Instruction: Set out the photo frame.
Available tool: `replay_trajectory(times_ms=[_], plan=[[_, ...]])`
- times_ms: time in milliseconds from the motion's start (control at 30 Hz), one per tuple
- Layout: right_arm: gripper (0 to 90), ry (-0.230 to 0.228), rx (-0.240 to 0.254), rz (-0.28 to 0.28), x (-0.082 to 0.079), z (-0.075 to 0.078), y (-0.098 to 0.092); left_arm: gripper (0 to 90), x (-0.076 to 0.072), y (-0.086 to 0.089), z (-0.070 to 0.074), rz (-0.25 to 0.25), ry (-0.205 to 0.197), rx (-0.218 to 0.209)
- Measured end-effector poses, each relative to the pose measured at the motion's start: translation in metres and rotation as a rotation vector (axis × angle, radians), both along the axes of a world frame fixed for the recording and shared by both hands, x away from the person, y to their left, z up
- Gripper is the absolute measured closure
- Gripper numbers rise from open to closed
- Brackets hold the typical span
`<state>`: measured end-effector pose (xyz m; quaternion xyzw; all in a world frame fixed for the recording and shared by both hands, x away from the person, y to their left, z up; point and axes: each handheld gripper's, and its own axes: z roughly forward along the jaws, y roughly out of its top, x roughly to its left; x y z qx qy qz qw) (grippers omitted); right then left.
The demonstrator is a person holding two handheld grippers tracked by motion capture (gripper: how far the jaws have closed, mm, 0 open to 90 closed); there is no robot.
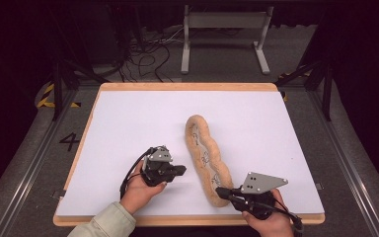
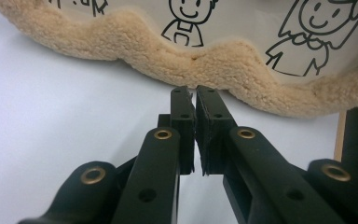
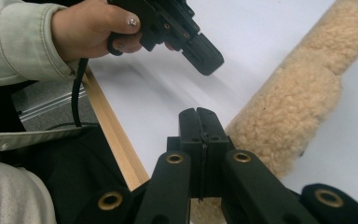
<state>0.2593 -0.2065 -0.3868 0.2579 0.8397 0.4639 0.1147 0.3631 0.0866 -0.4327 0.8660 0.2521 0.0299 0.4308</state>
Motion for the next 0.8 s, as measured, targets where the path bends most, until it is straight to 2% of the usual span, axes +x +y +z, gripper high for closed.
replay_trajectory(times_ms=[100, 167, 200, 333, 400, 633, 667, 800], plan=[[90.0, 0.003, -0.010, -0.006, 0.000, 0.001, -0.003, 85.9, 0.002, 0.002, 0.001, 0.007, 0.002, -0.003], [90.0, -0.003, -0.036, -0.022, -0.002, 0.003, -0.007, 85.7, 0.005, 0.006, 0.002, 0.015, -0.004, -0.009], [90.0, -0.002, -0.040, -0.027, -0.002, 0.003, -0.009, 85.7, 0.005, 0.007, 0.001, 0.028, 0.012, -0.014], [90.0, -0.001, -0.050, -0.050, -0.002, 0.004, -0.015, 85.6, 0.009, 0.010, 0.001, 0.043, 0.017, -0.018], [90.0, -0.007, -0.060, -0.084, -0.001, 0.005, -0.025, 85.3, 0.011, 0.012, 0.000, 0.060, 0.023, -0.024], [90.0, -0.013, -0.067, -0.152, 0.003, 0.006, -0.042, 83.9, 0.013, 0.020, 0.001, 0.097, 0.024, -0.021], [90.0, -0.013, -0.066, -0.161, 0.004, 0.006, -0.044, 83.7, 0.013, 0.022, 0.002, 0.102, 0.015, -0.012], [90.0, -0.011, -0.056, -0.188, 0.006, 0.005, -0.052, 82.0, 0.014, 0.031, 0.006, 0.132, 0.001, -0.031]])
